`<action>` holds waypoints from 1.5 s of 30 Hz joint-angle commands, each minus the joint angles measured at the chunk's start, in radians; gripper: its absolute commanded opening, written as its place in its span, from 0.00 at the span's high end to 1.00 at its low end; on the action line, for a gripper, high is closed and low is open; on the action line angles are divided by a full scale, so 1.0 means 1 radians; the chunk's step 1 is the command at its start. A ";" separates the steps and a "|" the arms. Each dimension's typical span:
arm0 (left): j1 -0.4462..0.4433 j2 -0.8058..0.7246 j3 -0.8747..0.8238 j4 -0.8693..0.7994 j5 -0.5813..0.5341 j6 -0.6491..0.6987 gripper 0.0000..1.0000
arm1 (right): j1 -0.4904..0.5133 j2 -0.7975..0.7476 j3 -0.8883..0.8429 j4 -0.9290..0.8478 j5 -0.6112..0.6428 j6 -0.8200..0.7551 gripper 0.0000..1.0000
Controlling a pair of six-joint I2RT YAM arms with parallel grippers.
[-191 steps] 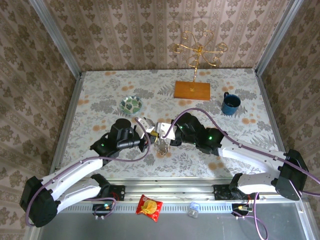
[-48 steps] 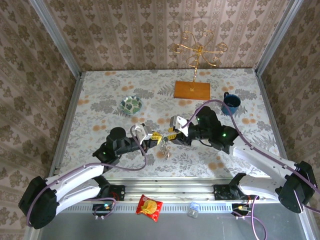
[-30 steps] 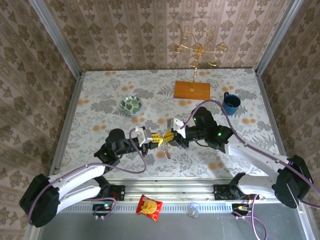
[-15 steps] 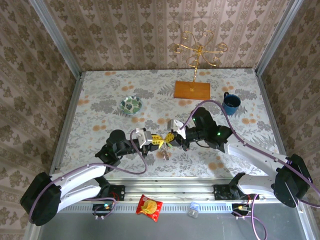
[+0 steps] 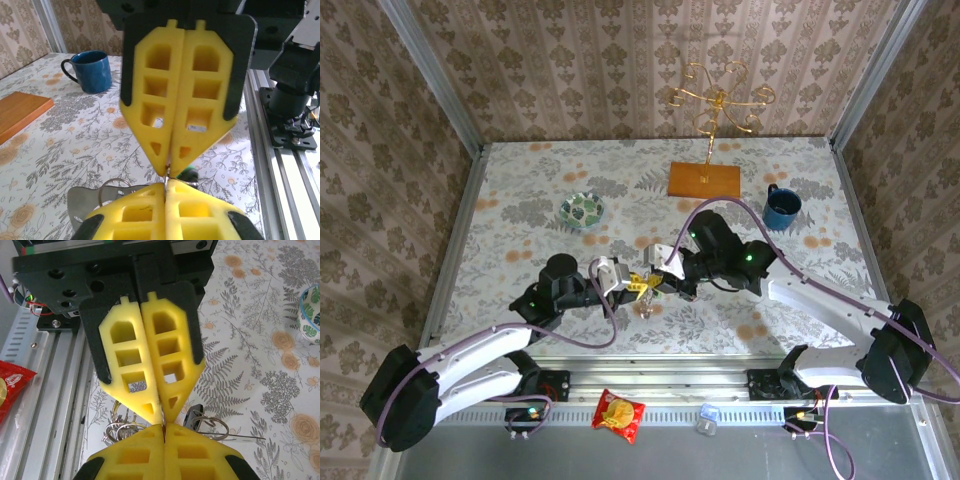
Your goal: Put the keys on the keyring
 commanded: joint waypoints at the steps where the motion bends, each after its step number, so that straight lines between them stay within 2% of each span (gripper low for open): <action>1: -0.001 0.001 0.046 -0.054 -0.009 0.040 1.00 | 0.025 -0.010 0.053 -0.034 -0.036 -0.020 1.00; 3: -0.001 -0.005 0.048 -0.050 -0.004 0.040 1.00 | 0.017 -0.034 0.035 0.013 -0.037 0.007 1.00; 4: -0.002 -0.008 0.046 -0.043 -0.002 0.040 1.00 | 0.009 -0.053 0.009 0.061 -0.035 0.040 0.93; 5: -0.002 -0.010 0.044 -0.032 0.001 0.035 1.00 | -0.003 -0.072 -0.023 0.106 -0.036 0.067 0.81; 7: -0.002 -0.011 0.037 0.003 0.009 0.023 1.00 | -0.018 -0.100 -0.078 0.168 -0.037 0.107 0.72; 14: -0.002 0.000 0.006 0.110 0.018 -0.003 1.00 | -0.027 -0.102 -0.156 0.239 -0.042 0.176 0.70; 22: -0.002 0.002 -0.024 0.168 0.012 -0.056 1.00 | -0.027 -0.169 -0.230 0.251 0.070 0.199 0.66; 37: -0.001 0.019 -0.036 0.235 0.012 -0.091 1.00 | -0.006 -0.114 -0.193 0.232 0.073 0.179 0.71; 45: -0.003 0.024 -0.035 0.256 0.018 -0.099 1.00 | -0.006 -0.103 -0.187 0.214 0.070 0.155 0.97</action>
